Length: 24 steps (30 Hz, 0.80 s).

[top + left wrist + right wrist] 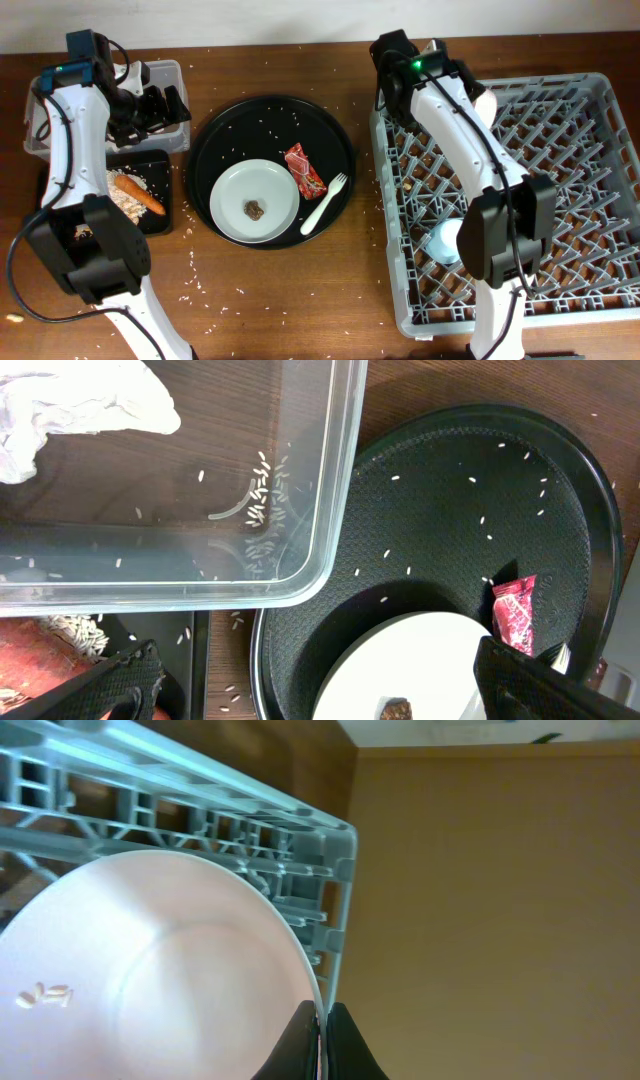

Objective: Sort waste into correct bins and load items into the dishwasher rack
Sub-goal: 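Lower the pink bowl into the rack's back row with the right gripper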

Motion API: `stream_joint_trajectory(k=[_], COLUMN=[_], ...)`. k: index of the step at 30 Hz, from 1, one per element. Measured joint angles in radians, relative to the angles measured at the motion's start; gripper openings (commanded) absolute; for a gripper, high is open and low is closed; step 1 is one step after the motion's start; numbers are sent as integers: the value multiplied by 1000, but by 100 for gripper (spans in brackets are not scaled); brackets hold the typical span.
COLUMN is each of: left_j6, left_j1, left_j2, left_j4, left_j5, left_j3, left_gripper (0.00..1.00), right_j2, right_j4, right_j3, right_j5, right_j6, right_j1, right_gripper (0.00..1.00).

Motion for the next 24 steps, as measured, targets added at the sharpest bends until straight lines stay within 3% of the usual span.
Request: stream_joint_trajectory(k=[11, 24], left_j6=[0, 0], left_j1=[0, 0], left_j2=[0, 0], left_j4=[0, 0], left_j5=[0, 0], left_j3=[0, 0], left_gripper=[99, 99], right_j2=[4, 60], right_j4=[7, 25], right_j3=[0, -31], right_j5=[-37, 70], right_j6=[20, 4], right_j1=[0, 0], right_gripper=[4, 4])
